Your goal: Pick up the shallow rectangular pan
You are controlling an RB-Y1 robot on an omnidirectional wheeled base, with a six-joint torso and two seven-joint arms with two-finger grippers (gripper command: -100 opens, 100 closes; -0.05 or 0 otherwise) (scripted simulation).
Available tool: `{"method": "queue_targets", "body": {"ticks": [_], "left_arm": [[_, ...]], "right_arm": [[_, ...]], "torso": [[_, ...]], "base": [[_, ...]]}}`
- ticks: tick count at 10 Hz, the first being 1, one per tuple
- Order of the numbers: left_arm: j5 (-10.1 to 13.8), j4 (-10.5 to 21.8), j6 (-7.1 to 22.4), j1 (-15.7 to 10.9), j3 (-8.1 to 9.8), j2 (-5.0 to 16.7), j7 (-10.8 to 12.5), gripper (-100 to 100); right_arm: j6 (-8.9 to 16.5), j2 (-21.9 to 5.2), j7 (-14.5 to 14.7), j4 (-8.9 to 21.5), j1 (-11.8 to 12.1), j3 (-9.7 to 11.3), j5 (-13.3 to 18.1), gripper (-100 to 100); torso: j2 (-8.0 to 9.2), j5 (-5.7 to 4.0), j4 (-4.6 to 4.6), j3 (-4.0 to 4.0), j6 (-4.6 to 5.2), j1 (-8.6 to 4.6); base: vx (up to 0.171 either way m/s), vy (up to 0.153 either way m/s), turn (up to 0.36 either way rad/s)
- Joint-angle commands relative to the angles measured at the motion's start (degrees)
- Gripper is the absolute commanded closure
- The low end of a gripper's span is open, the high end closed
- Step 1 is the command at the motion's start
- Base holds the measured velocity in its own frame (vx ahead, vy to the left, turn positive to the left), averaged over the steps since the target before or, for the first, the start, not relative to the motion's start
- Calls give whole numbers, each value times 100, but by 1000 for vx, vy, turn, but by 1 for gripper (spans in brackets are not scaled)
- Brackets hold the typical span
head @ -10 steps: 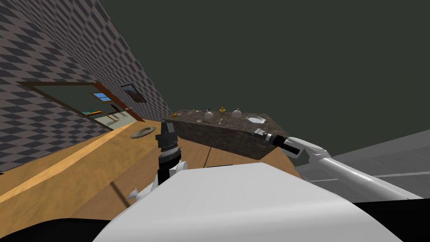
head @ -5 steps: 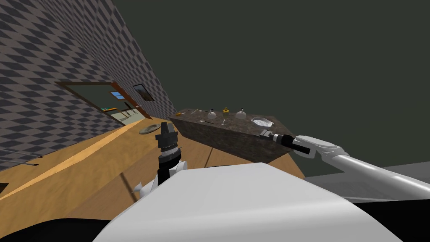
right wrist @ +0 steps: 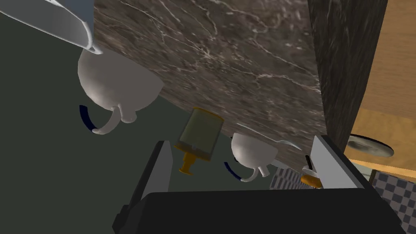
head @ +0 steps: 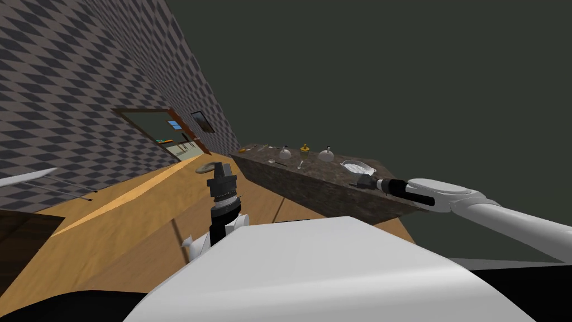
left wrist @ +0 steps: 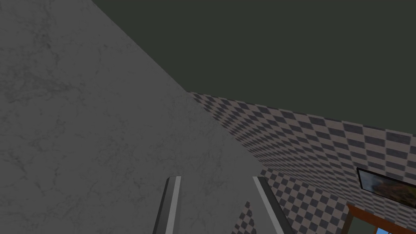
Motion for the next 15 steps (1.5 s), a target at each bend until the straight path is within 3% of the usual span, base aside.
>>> {"method": "queue_targets", "body": {"ticks": [1, 6, 8, 10, 11, 12, 13, 15], "left_arm": [[0, 0, 0, 0, 0, 0, 0, 0], [0, 0, 0, 0, 1, 1, 0, 0], [0, 0, 0, 0, 0, 1, 0, 0], [0, 0, 0, 0, 1, 0, 0, 0], [0, 0, 0, 0, 0, 0, 0, 0], [0, 0, 0, 0, 0, 0, 0, 0], [0, 0, 0, 0, 0, -1, 0, 0], [0, 0, 0, 0, 0, 0, 0, 0]], "right_arm": [[29, -151, 152, 205, 94, 81, 173, -100], [44, -737, 434, 946, 288, 478, 765, -100], [47, -858, 524, 1183, 421, 682, 985, -100], [42, -833, 548, 1233, 492, 780, 1051, -100], [-50, -801, 580, 1356, 365, 725, 1024, -100], [-83, -788, 602, 1391, 352, 740, 1037, 0], [207, -889, 403, 1101, 329, 963, 1047, -100], [369, -939, 304, 920, 316, 1076, 1052, -100]], "torso": [[0, 0, 0, 0, 0, 0], [-14, -6, -3, -8, -1, -33], [-14, -3, -3, -9, -1, -16], [-1, -5, 0, -1, 2, -15], [8, -3, 2, 4, 2, -1], [14, 3, 4, 8, 3, 18], [19, 7, 5, 11, 3, 30], [21, 5, 5, 12, 3, 20]], "base": [[68, -51, 158], [98, -138, 204], [81, -131, 163], [36, -98, 62], [10, -29, 15], [3, -7, -1], [3, -40, -10], [-2, -49, 0]]}}
